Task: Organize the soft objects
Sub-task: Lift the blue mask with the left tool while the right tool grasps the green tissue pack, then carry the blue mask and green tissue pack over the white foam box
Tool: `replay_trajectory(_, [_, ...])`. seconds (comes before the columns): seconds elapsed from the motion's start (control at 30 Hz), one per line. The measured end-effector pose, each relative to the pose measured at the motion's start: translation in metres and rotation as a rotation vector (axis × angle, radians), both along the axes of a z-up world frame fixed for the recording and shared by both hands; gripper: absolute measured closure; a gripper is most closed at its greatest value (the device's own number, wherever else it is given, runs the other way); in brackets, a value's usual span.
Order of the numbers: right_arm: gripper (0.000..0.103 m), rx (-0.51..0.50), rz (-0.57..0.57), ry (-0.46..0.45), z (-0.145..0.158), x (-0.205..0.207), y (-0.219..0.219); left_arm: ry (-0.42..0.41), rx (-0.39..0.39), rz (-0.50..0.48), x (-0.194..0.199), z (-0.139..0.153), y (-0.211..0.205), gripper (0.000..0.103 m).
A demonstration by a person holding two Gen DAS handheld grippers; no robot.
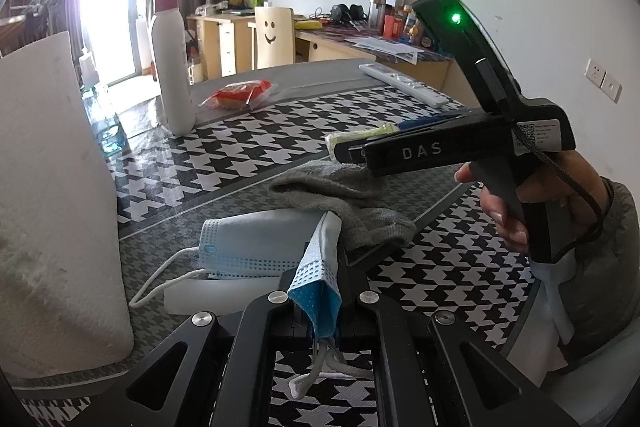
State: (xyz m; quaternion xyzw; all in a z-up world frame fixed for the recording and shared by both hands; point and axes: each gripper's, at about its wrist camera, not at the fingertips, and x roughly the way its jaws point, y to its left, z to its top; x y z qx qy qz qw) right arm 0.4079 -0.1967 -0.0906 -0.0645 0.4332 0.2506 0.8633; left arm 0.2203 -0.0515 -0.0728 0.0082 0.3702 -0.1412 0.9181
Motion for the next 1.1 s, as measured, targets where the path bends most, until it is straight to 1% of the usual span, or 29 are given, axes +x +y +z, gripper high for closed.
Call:
replay_trajectory(0.03, [0.019,0.005,-0.001,0.009,-0.001,0.001,-0.001,-0.002,0.000,0.000,0.000,0.000,0.000,0.097])
replay_trajectory(0.07, [0.024,0.005,-0.004,0.015,-0.003,0.001,-0.001,-0.004,0.001,0.000,-0.001,0.001,0.000,0.097])
replay_trajectory(0.1, [0.027,0.006,-0.006,0.022,-0.004,0.002,-0.002,-0.006,0.003,0.001,-0.001,0.001,0.000,0.097])
replay_trajectory(0.37, [0.042,0.016,-0.009,0.010,0.000,0.000,-0.008,-0.010,0.002,0.009,-0.003,0.002,0.000,0.097])
replay_trajectory(0.67, [0.044,0.036,-0.010,-0.048,0.022,-0.015,-0.016,-0.053,-0.004,0.018,-0.015,0.017,0.002,0.098])
replay_trajectory(1.1, [0.044,0.109,-0.010,-0.144,0.060,-0.052,-0.031,-0.156,0.009,0.052,-0.036,0.049,0.006,0.098])
